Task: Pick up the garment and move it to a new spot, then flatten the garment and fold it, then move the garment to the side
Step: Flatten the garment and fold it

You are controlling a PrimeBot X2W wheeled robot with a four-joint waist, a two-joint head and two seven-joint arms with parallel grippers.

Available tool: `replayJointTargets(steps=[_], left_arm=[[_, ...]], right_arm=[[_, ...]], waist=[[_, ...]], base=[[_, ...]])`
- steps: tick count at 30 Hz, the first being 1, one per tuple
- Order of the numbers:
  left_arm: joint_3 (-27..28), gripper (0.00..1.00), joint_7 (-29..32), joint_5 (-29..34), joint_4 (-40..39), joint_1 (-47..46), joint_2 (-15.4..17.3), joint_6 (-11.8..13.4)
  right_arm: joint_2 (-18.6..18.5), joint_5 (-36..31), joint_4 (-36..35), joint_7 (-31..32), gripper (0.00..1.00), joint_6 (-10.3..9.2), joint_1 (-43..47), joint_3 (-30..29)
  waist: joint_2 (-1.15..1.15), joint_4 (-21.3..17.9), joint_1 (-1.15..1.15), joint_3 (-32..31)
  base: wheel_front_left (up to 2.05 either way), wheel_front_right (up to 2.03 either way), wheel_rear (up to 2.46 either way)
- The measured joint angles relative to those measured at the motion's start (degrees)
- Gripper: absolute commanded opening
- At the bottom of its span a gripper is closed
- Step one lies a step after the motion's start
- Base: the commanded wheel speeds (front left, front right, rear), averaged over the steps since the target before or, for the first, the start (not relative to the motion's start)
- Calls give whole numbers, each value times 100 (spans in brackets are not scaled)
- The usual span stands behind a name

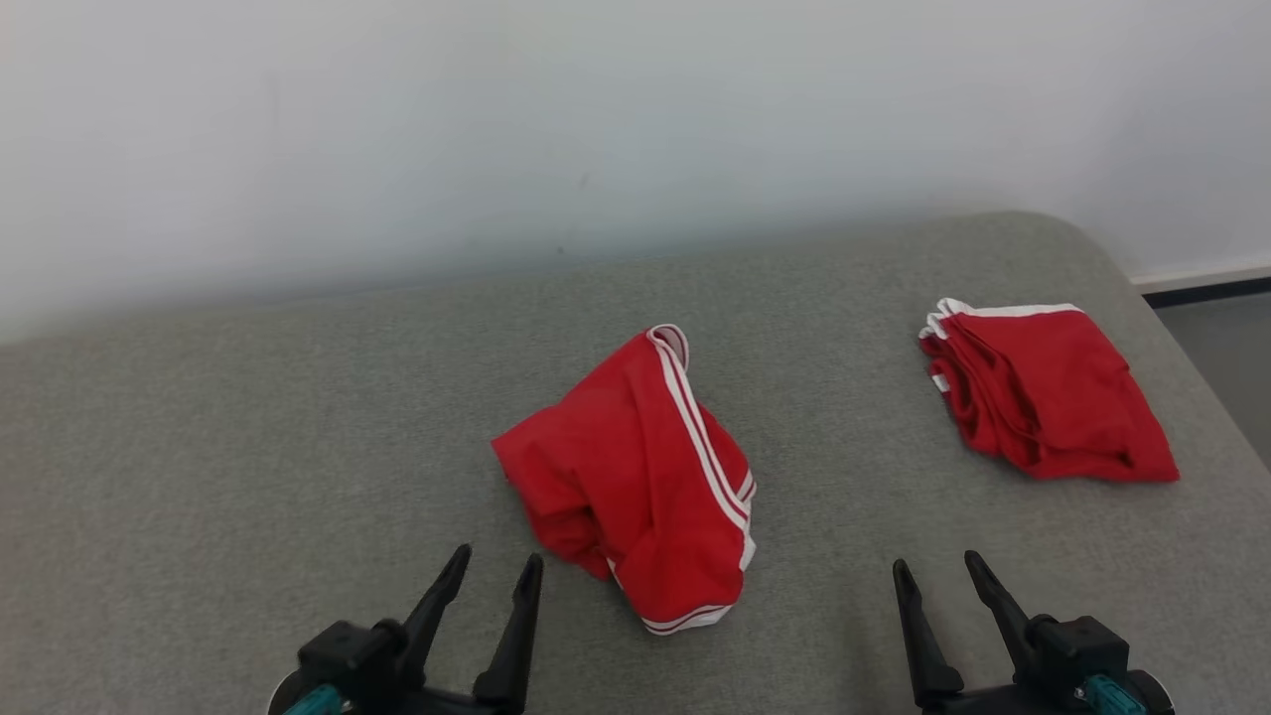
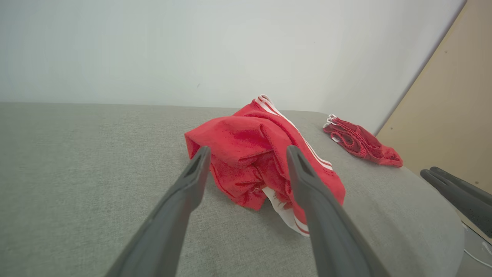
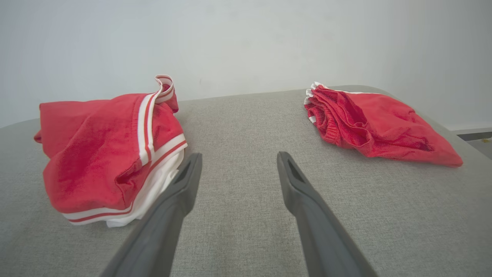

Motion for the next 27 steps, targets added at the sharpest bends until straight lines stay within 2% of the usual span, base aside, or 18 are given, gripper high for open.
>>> replayJointTargets(steps=[6, 12, 13, 17, 18, 22, 23, 24, 25, 27], left_arm=[[-547, 100, 349, 4, 179, -641, -103, -52], [-888, 100, 603, 126, 694, -1074, -186, -48], [-883, 100, 619, 159, 814, -1139, -198, 11], [-680, 100, 616, 346, 1248, -1372, -221, 616], [-653, 100, 613, 374, 1319, -1416, -226, 699], [-706, 100, 671, 345, 1540, -1499, -298, 706], [-712, 97, 672, 330, 1603, -1497, -311, 708], [-708, 9, 675, 314, 1640, -1500, -313, 710], [-706, 0, 667, 305, 1680, -1508, -315, 711], [-727, 0, 635, 276, 1747, -1552, -336, 690]], right_arm=[[-2, 8, -20, 12, 100, 0, -19, 33], [1, 54, -10, -27, 100, 0, -57, 13], [1, 54, -8, -34, 100, 0, -77, 18], [12, 59, -4, -65, 100, 1, -110, 40], [15, 60, -3, -76, 100, 0, -112, 42], [15, 63, 20, -81, 100, 0, -118, 29], [16, 63, 21, -82, 100, 0, -119, 19], [18, 63, 23, -85, 100, 0, -119, 9], [19, 63, 25, -86, 100, 0, -121, 8], [25, 63, 32, -87, 100, 0, -130, 13]], waist=[[0, -495, 0, 87], [0, -996, 0, 221], [0, -1073, 0, 248], [0, -1338, 0, 361], [0, -1394, 0, 390], [0, -1542, 1, 499], [0, -1560, 1, 521], [0, -1568, 1, 538], [0, -1564, 1, 546], [0, -1530, 0, 548]], base=[[0, 0, 0], [0, 0, 0], [0, 0, 0], [0, 0, 0], [0, 0, 0], [0, 0, 0], [0, 0, 0], [0, 0, 0], [0, 0, 0], [0, 0, 0]])
